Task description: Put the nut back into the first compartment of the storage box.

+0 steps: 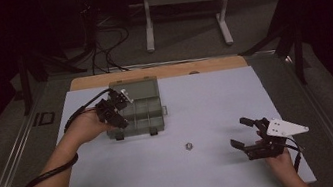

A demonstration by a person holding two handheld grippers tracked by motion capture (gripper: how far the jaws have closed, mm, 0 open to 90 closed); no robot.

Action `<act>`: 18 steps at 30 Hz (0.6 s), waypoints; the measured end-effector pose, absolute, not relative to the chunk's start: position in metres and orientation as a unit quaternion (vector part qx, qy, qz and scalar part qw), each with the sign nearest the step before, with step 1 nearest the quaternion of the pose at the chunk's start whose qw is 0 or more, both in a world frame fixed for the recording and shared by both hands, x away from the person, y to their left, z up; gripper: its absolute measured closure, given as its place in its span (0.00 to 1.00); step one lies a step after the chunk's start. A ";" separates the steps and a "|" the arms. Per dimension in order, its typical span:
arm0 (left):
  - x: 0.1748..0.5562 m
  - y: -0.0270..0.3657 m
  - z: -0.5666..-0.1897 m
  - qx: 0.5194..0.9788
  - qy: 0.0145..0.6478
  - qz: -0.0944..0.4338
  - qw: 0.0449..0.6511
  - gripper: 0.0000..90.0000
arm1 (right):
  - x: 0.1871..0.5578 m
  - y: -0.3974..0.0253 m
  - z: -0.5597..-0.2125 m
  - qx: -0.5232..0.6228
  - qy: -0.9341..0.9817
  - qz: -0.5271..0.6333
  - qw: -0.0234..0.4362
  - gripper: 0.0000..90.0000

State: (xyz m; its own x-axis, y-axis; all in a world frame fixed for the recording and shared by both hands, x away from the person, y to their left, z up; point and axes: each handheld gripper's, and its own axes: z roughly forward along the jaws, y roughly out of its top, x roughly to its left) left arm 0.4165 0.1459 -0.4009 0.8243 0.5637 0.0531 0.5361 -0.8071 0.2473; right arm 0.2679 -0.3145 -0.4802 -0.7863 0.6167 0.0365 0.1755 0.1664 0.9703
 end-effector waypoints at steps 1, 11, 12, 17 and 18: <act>0.419 0.148 -0.401 0.947 0.294 0.068 0.112 0.79 | 0.268 -0.315 -0.480 0.268 0.740 0.587 0.187 0.15; 0.438 0.156 -0.396 0.922 0.350 0.093 0.136 0.79 | 0.268 -0.314 -0.480 0.268 0.740 0.587 0.187 0.15; 0.441 0.156 -0.395 0.920 0.354 0.101 0.135 0.79 | 0.268 -0.314 -0.480 0.268 0.740 0.587 0.187 0.15; 0.453 0.154 -0.396 0.910 0.372 0.109 0.144 0.79 | 0.268 -0.315 -0.481 0.267 0.740 0.588 0.187 0.15; 0.456 0.154 -0.396 0.908 0.377 0.110 0.143 0.79 | 0.268 -0.315 -0.481 0.268 0.740 0.588 0.187 0.15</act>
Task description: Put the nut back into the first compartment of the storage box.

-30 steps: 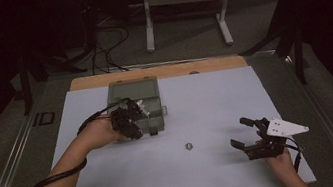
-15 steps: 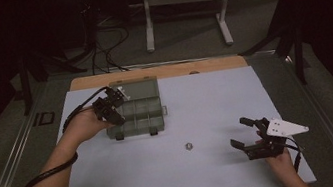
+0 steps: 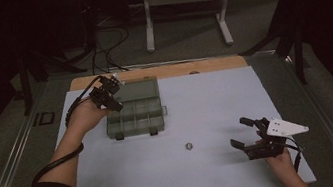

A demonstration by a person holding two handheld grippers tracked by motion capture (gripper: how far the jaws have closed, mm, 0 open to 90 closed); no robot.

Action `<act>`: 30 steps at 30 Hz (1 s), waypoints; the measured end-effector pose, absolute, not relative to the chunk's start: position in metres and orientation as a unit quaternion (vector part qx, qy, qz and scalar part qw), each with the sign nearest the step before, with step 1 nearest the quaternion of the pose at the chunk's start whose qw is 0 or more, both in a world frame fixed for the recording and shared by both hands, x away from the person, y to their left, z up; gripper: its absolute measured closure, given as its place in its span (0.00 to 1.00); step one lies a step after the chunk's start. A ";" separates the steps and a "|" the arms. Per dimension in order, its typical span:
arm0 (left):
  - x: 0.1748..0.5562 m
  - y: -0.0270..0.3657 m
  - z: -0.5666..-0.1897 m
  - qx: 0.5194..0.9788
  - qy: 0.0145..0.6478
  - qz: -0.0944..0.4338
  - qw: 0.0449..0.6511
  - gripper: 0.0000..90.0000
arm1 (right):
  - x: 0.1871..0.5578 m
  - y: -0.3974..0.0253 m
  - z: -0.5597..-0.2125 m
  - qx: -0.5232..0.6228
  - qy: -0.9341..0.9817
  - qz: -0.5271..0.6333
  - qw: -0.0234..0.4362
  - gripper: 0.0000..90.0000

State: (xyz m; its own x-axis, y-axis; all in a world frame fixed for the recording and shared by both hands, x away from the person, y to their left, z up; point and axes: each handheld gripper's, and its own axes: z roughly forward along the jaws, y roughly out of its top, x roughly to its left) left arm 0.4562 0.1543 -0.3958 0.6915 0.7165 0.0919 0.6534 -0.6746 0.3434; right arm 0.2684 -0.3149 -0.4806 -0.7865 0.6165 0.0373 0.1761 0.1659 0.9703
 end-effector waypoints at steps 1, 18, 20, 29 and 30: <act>0.459 0.154 -0.396 0.907 0.379 0.114 0.146 0.79 | 0.268 -0.315 -0.481 0.267 0.740 0.588 0.187 0.15; 0.488 0.169 -0.436 0.876 0.454 0.095 0.130 0.79 | 0.268 -0.316 -0.481 0.267 0.740 0.589 0.185 0.15; 0.489 0.171 -0.439 0.875 0.459 0.090 0.124 0.79 | 0.268 -0.315 -0.481 0.266 0.740 0.589 0.186 0.15; 0.491 0.176 -0.443 0.861 0.483 0.083 0.139 0.73 | 0.268 -0.316 -0.481 0.266 0.740 0.589 0.185 0.15; 0.491 0.175 -0.441 0.860 0.483 0.084 0.143 0.70 | 0.268 -0.316 -0.481 0.267 0.740 0.589 0.185 0.15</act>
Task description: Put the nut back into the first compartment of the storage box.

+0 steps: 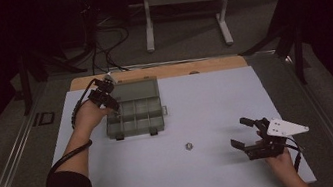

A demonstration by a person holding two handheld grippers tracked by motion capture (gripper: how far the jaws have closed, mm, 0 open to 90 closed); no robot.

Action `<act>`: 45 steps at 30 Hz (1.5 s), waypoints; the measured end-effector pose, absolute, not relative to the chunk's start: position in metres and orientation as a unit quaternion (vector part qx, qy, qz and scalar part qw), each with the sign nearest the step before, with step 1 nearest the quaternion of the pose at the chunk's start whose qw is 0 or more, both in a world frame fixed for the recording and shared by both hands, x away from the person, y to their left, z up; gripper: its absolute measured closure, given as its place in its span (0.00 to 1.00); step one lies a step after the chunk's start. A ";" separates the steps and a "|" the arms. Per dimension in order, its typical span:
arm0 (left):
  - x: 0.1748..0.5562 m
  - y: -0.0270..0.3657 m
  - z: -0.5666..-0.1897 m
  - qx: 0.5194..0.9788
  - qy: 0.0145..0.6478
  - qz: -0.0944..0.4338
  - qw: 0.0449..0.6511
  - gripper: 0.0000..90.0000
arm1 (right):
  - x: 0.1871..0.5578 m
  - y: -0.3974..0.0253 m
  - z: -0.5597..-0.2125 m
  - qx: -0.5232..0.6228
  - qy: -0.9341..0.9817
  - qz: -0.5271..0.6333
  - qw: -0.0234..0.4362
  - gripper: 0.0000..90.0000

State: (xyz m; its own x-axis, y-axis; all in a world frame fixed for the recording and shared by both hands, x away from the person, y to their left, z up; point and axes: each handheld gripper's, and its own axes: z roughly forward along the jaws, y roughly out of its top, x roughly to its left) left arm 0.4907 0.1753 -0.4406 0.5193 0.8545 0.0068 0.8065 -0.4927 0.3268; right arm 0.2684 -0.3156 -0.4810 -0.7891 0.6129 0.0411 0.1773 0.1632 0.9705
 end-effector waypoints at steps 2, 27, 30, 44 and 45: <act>0.490 0.174 -0.435 0.860 0.483 0.081 0.144 0.68 | 0.268 -0.316 -0.481 0.267 0.740 0.589 0.185 0.15; 0.423 0.084 -0.402 0.943 0.280 0.016 0.180 0.60 | 0.268 -0.315 -0.480 0.266 0.740 0.589 0.186 0.15; 0.412 0.069 -0.401 0.955 0.234 0.006 0.184 0.60 | 0.268 -0.315 -0.481 0.266 0.740 0.589 0.186 0.15; 0.375 0.014 -0.412 0.973 0.087 -0.030 0.212 0.59 | 0.268 -0.315 -0.481 0.266 0.740 0.590 0.184 0.15; 0.373 0.010 -0.414 0.974 0.083 -0.030 0.210 0.59 | 0.268 -0.315 -0.480 0.265 0.740 0.590 0.185 0.15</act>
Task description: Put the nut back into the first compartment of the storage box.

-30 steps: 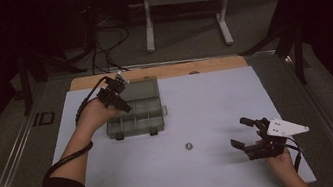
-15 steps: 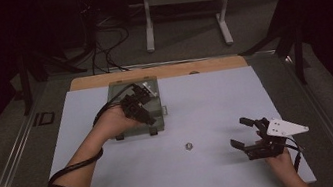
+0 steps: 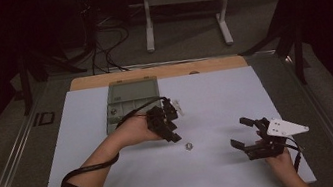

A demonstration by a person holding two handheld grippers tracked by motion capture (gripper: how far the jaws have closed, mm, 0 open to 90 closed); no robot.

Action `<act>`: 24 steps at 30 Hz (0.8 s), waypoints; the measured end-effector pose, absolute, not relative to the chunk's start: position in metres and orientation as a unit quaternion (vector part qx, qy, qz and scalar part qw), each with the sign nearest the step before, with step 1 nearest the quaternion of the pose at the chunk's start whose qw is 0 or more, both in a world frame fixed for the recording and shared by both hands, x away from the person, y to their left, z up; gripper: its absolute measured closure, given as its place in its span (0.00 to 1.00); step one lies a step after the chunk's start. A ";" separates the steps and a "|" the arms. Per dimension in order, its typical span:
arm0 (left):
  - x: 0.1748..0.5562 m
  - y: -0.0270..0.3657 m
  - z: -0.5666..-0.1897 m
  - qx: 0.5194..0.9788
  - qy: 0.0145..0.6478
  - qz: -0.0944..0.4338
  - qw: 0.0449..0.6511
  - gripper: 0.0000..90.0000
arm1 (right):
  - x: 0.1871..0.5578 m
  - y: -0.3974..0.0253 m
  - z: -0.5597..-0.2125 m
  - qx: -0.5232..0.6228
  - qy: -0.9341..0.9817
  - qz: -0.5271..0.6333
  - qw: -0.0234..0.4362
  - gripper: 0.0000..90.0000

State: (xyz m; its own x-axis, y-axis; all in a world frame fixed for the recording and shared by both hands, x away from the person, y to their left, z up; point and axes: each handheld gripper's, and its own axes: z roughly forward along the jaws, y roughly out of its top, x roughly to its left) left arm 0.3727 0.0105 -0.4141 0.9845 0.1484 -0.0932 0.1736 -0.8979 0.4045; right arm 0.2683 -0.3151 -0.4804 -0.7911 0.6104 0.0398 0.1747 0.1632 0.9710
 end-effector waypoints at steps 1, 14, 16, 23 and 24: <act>0.371 0.007 -0.417 0.974 0.075 -0.031 0.210 0.59 | 0.268 -0.315 -0.480 0.264 0.740 0.590 0.186 0.15; 0.369 -0.030 -0.463 0.986 0.030 -0.035 0.159 0.59 | 0.269 -0.315 -0.480 0.262 0.739 0.592 0.183 0.15; 0.370 -0.033 -0.469 0.987 0.027 -0.033 0.152 0.59 | 0.269 -0.315 -0.480 0.262 0.739 0.593 0.183 0.15; 0.370 -0.045 -0.487 0.992 0.015 -0.024 0.122 0.64 | 0.269 -0.315 -0.480 0.262 0.739 0.594 0.182 0.15; 0.370 -0.045 -0.487 0.992 0.015 -0.024 0.122 0.65 | 0.269 -0.315 -0.480 0.262 0.739 0.594 0.182 0.15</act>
